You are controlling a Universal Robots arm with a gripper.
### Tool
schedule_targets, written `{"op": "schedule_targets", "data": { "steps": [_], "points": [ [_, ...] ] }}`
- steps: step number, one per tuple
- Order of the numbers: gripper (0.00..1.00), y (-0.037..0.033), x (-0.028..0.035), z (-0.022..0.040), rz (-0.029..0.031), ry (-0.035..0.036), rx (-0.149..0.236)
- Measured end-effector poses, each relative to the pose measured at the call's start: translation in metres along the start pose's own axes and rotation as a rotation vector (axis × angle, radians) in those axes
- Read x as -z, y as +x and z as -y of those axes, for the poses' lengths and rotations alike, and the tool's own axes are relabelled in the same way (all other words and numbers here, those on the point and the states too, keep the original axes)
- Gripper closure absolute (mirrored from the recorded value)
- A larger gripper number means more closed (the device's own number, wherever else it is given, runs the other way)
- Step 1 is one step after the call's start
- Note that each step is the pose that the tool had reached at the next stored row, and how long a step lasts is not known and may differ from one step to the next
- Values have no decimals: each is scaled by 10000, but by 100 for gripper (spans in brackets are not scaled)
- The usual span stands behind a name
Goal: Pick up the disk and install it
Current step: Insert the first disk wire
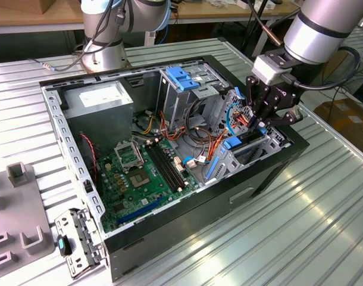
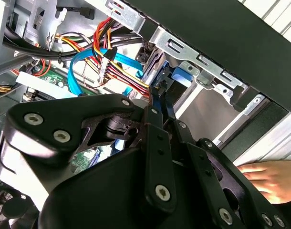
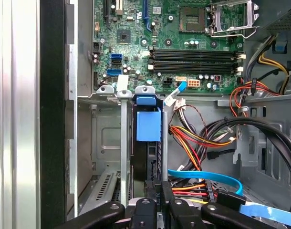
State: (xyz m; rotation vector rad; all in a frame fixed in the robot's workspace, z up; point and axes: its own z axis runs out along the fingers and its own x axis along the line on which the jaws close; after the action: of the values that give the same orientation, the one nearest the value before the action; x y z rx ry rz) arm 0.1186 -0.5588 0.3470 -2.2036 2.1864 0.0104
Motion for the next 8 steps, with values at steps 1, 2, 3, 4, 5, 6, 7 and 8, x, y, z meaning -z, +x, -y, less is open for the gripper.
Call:
{"op": "schedule_targets", "data": {
  "steps": [1,2,3,4,5,6,7,8],
  "points": [
    [83,1,0,0,1,0,1],
    [83,1,0,0,0,0,1],
    [83,2,0,0,0,0,1],
    [83,6,-1,1,1,0,1],
    [83,7,-2,0,0,0,0],
    [83,7,-4,1,-1,0,1],
    [83,8,-7,0,0,0,0],
    [83,8,-10,0,1,0,0]
  ]
}}
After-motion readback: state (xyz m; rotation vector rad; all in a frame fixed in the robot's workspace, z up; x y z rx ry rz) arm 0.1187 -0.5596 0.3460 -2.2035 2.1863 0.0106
